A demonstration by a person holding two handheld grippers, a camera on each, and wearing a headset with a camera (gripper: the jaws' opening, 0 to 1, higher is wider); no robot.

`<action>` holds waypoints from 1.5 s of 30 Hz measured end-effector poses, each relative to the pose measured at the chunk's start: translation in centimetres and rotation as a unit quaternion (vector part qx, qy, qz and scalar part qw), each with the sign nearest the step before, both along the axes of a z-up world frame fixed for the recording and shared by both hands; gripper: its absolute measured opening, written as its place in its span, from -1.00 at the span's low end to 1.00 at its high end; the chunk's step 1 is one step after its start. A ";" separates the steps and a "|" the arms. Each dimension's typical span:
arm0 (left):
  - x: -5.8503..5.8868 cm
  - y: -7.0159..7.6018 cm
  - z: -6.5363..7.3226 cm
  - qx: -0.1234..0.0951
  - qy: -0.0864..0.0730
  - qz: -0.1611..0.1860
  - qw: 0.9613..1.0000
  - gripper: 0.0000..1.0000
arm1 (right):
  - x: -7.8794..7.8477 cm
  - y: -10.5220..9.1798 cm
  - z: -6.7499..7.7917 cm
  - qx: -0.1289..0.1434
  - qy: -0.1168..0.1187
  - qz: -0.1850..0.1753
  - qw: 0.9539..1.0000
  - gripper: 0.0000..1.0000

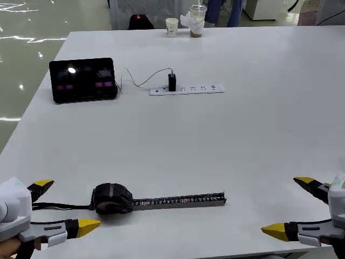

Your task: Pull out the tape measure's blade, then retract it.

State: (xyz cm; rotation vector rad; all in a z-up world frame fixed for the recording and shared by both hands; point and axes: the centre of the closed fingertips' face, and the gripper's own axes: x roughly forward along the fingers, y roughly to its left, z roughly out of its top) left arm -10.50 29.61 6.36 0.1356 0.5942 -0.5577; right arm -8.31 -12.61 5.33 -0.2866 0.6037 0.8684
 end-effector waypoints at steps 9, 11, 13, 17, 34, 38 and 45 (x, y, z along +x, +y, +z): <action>-0.4 0.0 0.0 -0.001 0.003 -0.001 1.000 0.98 | -0.6 -0.3 0.2 0.003 0.004 -0.009 1.000 0.98; -0.4 0.0 0.1 -0.002 0.004 0.000 1.000 0.98 | -0.8 -0.4 0.0 -0.001 0.004 -0.008 1.000 0.98; -0.4 -0.2 0.1 -0.003 0.003 -0.002 1.000 0.98 | -0.8 -0.4 -0.1 0.000 0.006 -0.009 1.000 0.98; -0.4 -0.3 -0.1 -0.002 0.010 0.001 1.000 0.98 | -1.0 -0.5 -0.2 -0.002 0.010 -0.009 1.000 0.98; -0.3 -2.2 -0.5 0.005 0.027 0.013 1.000 0.98 | 0.0 -0.1 0.0 -0.018 0.008 0.013 1.000 0.98; -0.2 -3.0 -0.5 0.002 0.029 0.013 0.999 0.98 | 0.4 0.2 0.0 -0.025 0.008 0.026 0.999 0.98; 0.2 -5.0 -0.3 -0.006 0.028 0.007 1.000 0.98 | 0.8 0.8 0.2 -0.037 0.008 0.048 0.998 0.98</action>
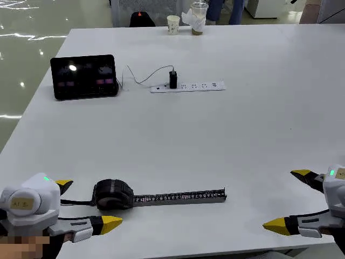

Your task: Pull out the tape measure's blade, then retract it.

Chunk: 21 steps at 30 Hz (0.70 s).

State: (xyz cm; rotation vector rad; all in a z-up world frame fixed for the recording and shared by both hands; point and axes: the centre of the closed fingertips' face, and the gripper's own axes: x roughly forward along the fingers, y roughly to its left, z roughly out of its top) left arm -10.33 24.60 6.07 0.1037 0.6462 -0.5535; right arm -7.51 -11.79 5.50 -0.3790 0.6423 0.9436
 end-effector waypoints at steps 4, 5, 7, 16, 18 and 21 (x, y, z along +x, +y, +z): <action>0.3 -0.9 -0.1 0.000 0.000 0.000 1.000 0.98 | 0.0 0.4 -0.2 -0.013 0.002 0.019 1.000 0.98; 0.3 -1.0 -0.1 -0.001 -0.001 0.000 1.000 0.98 | 0.1 0.4 -0.3 -0.019 0.000 0.025 0.999 0.98; 0.5 -1.4 -0.1 -0.002 -0.002 0.003 1.000 0.98 | 0.0 0.6 -0.7 -0.034 0.004 0.037 0.999 0.98; 1.5 -2.4 -0.2 0.003 -0.010 0.016 1.000 0.98 | 0.6 2.0 -0.6 -0.038 0.014 0.061 0.997 0.98; 1.8 -2.4 -0.3 0.005 -0.012 0.029 0.999 0.98 | 0.9 2.4 -0.6 -0.040 0.013 0.068 0.997 0.98; 2.4 -2.3 -0.6 0.007 -0.013 0.049 0.999 0.98 | 1.3 2.8 -0.5 -0.044 0.010 0.079 0.996 0.98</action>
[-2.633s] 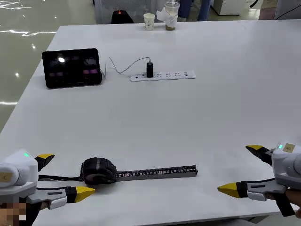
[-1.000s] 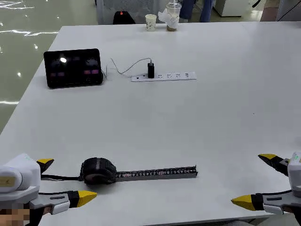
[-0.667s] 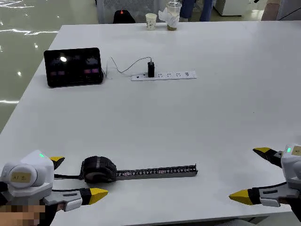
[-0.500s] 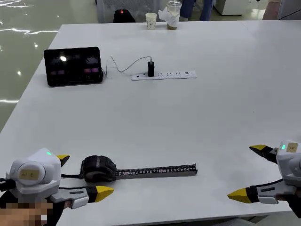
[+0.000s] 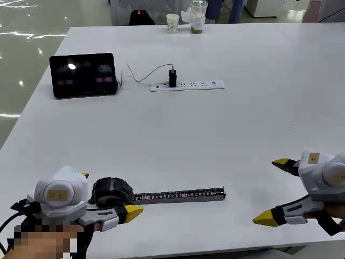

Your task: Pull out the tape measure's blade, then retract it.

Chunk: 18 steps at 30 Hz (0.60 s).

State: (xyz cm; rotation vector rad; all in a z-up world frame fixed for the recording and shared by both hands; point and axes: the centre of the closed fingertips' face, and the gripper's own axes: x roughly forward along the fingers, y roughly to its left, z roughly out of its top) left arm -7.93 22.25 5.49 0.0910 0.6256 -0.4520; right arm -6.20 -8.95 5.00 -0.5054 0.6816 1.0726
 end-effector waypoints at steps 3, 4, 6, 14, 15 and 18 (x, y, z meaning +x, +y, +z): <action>0.5 -0.1 0.0 -0.004 -0.006 0.018 1.000 0.98 | 0.4 0.5 0.1 -0.006 -0.002 0.013 1.000 0.98; 0.7 -0.1 0.1 -0.005 -0.009 0.023 1.000 0.98 | 0.5 0.6 0.0 -0.008 -0.003 0.016 1.000 0.98; 1.0 0.1 0.2 0.001 -0.018 0.036 0.999 0.98 | 0.9 0.9 -0.1 -0.010 -0.003 0.019 1.000 0.98; 1.8 0.3 0.3 -0.009 -0.036 0.086 0.996 0.98 | 1.1 3.3 -0.3 -0.030 -0.002 0.058 0.998 0.98; 1.9 0.4 0.3 -0.007 -0.041 0.091 0.995 0.98 | 1.2 3.5 -0.4 -0.033 -0.001 0.061 0.998 0.98; 2.0 0.7 0.1 0.009 -0.053 0.107 0.993 0.98 | 1.4 4.6 -0.2 -0.038 0.000 0.078 0.996 0.98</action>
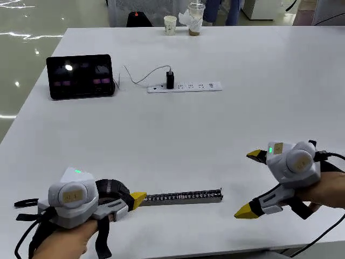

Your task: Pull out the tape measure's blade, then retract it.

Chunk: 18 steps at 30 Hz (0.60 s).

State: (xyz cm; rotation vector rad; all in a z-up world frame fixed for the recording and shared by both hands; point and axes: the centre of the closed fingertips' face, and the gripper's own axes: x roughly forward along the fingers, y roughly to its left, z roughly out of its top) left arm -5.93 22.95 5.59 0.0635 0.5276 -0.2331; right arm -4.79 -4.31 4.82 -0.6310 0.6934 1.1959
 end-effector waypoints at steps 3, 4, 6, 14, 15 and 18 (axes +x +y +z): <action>0.1 -0.1 0.0 -0.003 0.000 0.003 1.000 0.98 | 0.1 0.8 0.1 -0.006 0.001 0.018 1.000 0.98; 0.2 -0.2 0.1 -0.002 -0.003 0.004 1.000 0.98 | 0.1 1.1 0.1 -0.008 0.001 0.023 1.000 0.98; 0.3 -0.3 0.3 -0.005 -0.008 0.007 1.000 0.98 | 0.2 1.5 0.0 -0.014 0.002 0.035 0.999 0.98; 1.7 -0.4 0.7 -0.056 -0.026 0.047 0.997 0.98 | 0.3 2.5 -0.5 -0.038 0.001 0.077 0.996 0.98; 1.9 -0.4 0.8 -0.055 -0.035 0.051 0.997 0.98 | 0.4 2.7 -0.7 -0.041 0.003 0.080 0.996 0.98; 2.3 0.1 0.9 -0.036 -0.049 0.061 0.996 0.98 | 0.5 2.9 -1.2 -0.047 0.010 0.084 0.995 0.98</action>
